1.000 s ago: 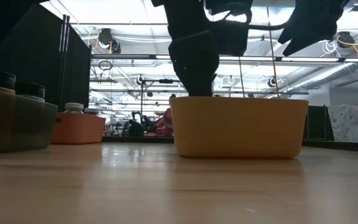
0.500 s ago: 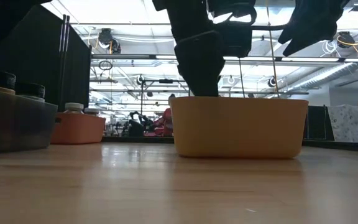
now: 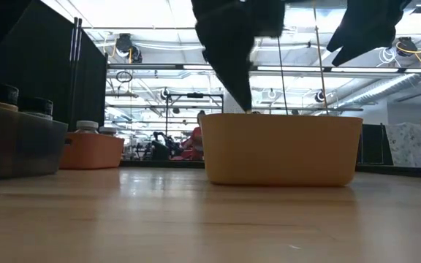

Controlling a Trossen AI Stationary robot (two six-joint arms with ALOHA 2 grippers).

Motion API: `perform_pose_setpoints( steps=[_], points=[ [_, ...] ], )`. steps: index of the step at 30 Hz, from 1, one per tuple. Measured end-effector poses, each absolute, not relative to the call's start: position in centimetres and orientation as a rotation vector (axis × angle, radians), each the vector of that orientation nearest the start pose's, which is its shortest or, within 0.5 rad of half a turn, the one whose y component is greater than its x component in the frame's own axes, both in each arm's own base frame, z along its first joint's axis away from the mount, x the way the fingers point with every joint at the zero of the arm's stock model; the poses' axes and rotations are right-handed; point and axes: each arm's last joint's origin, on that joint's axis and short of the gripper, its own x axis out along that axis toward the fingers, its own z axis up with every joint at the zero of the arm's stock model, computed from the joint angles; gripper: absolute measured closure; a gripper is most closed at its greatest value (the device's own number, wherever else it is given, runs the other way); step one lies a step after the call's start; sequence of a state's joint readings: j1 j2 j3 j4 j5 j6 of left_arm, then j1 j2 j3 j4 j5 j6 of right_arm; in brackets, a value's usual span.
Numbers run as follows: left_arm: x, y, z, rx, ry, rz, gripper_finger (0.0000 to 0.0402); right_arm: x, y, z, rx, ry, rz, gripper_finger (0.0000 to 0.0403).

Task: Sort spices by type
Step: Return to Home Position

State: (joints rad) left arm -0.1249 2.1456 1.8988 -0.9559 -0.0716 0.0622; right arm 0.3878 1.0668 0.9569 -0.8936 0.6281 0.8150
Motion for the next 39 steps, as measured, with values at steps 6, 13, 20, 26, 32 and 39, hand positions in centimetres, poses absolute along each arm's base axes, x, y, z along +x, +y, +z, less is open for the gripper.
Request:
perform_pose_setpoints(
  steps=[6,13,20,26,32,39],
  points=[
    [42.9,-5.4,27.1,0.196,1.147,-0.054,0.0138,18.5,5.7,29.2,0.22,0.695,-0.54,0.0103],
    [39.6,-9.2,31.0,0.32,1.014,-0.04,0.0137,19.7,6.1,30.2,0.134,0.594,-0.438,0.0103],
    [32.2,-13.3,31.0,0.295,0.823,0.022,0.0137,21.1,6.7,31.0,0.02,0.501,-0.353,0.0103],
    [26.4,-14.6,31.0,0.285,0.519,-0.04,0.0137,24.1,8.0,32.1,-0.135,0.316,-0.24,0.0103],
    [25.8,-11.7,30.1,0.41,0.193,-0.126,0.014,27.1,8.6,33.2,-0.272,0.082,-0.017,0.0103],
    [25.9,-4.1,28.1,0.387,0.189,-0.178,0.0171,26.8,6.7,33.9,-0.348,0.029,-0.026,0.0103]
  ],
)
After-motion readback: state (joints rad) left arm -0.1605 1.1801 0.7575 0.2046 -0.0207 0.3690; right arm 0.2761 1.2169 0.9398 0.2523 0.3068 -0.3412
